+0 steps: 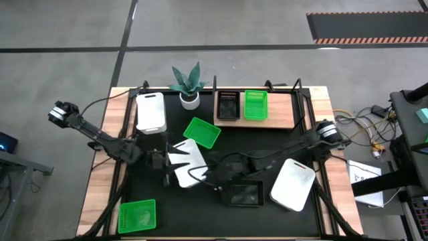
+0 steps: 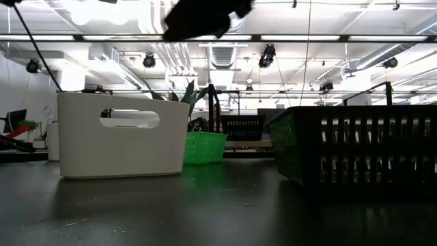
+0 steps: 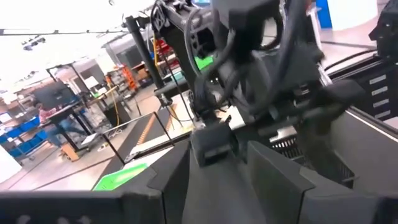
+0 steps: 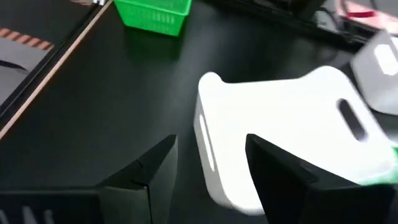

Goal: Stack baskets on shelf by color
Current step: Put the bottom left white bin on the shelf

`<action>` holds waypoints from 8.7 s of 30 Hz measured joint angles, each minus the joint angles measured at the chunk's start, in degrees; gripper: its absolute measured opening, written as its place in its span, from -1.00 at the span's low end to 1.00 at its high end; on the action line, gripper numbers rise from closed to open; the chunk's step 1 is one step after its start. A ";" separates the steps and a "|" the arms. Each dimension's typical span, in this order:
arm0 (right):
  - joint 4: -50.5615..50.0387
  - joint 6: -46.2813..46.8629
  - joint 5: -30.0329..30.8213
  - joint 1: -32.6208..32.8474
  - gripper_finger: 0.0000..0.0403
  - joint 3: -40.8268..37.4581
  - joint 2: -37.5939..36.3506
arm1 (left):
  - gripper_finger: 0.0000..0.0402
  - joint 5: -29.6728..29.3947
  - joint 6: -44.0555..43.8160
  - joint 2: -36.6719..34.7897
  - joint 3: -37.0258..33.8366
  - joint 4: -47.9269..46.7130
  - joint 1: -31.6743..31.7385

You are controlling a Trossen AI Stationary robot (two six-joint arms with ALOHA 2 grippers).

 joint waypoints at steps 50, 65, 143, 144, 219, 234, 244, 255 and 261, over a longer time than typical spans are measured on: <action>-29.14 -7.12 2.37 1.06 -0.96 3.72 -17.06 | -0.28 0.10 -5.91 -2.18 -3.94 9.85 -0.68; -30.95 -5.41 12.99 -9.76 -0.96 -18.56 -45.96 | -0.28 0.12 -5.92 -2.11 -4.06 9.93 -0.68; -46.13 -2.80 13.14 -21.33 -0.96 -37.72 -58.80 | -0.28 0.12 -5.88 -1.10 -4.58 11.40 -0.66; -46.13 -3.41 13.14 -21.33 -0.96 -37.72 -58.80 | -0.28 0.12 -5.88 -1.09 -4.58 11.38 -0.66; -62.83 22.32 6.05 -21.35 -0.96 -28.82 -37.49 | -0.28 0.14 -5.95 -1.20 -4.65 11.82 -0.68; -68.60 21.38 22.49 -24.03 -0.96 -28.52 -37.03 | -0.28 0.23 -5.97 -1.20 -4.60 11.85 -0.72; -68.73 18.77 15.61 -26.70 -0.96 -23.05 -37.05 | -0.28 0.27 -5.99 -1.11 -4.58 11.83 -0.72; -68.27 15.51 -4.19 -29.87 -0.96 -19.37 -37.06 | -0.28 0.27 -5.99 -1.09 -4.71 11.71 -0.72; -67.78 13.69 0.60 -31.74 -0.96 -26.11 -37.03 | -0.28 0.27 -6.00 -1.09 -4.75 11.31 -0.72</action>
